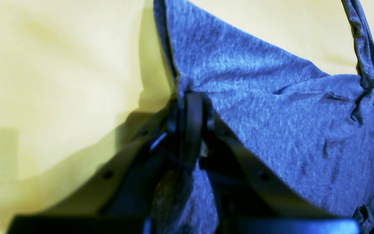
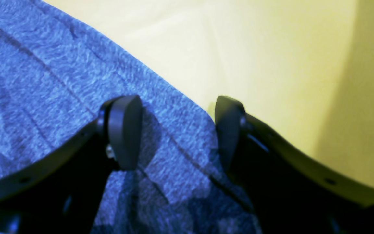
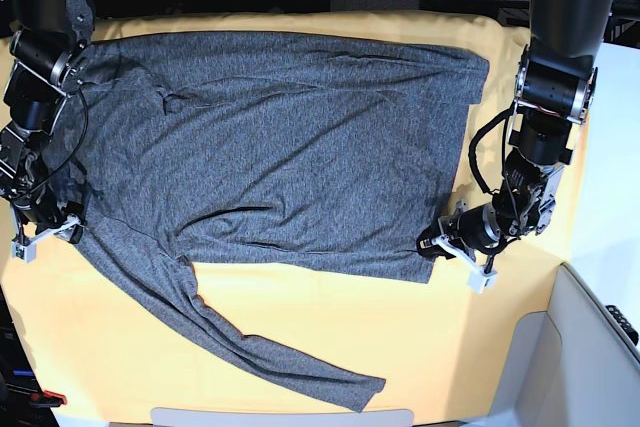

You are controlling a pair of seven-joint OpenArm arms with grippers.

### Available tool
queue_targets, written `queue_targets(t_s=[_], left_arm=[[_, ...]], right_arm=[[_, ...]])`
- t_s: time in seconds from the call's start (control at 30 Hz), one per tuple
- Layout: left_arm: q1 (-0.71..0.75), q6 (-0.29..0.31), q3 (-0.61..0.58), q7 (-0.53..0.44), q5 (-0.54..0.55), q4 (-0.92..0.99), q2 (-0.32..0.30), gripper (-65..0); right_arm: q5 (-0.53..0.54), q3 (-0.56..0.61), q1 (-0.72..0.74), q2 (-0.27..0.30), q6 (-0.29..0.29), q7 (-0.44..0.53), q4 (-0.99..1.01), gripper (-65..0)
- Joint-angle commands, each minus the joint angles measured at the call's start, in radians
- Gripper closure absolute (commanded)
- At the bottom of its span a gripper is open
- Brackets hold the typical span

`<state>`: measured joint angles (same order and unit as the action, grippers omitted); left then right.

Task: Fold the T-shirt properly
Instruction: 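Lift the hem with both grippers and fold it toward the collar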

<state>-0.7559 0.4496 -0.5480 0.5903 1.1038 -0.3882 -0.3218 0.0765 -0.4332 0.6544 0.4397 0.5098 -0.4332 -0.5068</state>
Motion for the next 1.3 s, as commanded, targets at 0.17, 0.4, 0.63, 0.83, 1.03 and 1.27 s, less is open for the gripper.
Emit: queue_targets(t_s=[0.17, 0.4, 0.63, 0.83, 1.03, 1.27], left_arm=[[-0.004, 0.001, -0.004, 0.041, -0.021, -0.005, -0.001, -0.6], [0.008, 0.001, -0.004, 0.041, -0.021, -0.005, -0.001, -0.5], [0.008, 0.001, 0.003, 0.041, -0.021, -0.033, -0.003, -0.4], [0.036, 0.001, 0.006, 0.053, -0.015, -0.151, -0.044, -0.4], [0.117, 0.001, 0.007, 0.053, -0.014, -0.297, -0.116, -0.4], [0.252, -0.001, 0.113, 0.09, -0.014, -0.506, -0.182, -0.4]], right_arm=[[-0.002, 0.0, 0.006, -0.009, 0.013, -0.02, -0.008, -11.0], [-0.004, 0.001, -0.008, -0.011, 0.013, -0.017, -0.014, 0.0], [-0.004, 0.0, -0.089, -0.011, 0.005, -0.017, -0.206, 0.0], [-0.004, -0.005, -0.19, -0.009, 0.005, -0.019, -0.35, 0.0], [-0.001, -0.006, -0.279, -0.009, 0.005, -0.017, -0.468, 0.0], [0.001, -0.008, -0.333, -0.011, 0.005, -0.017, -0.59, 0.0]])
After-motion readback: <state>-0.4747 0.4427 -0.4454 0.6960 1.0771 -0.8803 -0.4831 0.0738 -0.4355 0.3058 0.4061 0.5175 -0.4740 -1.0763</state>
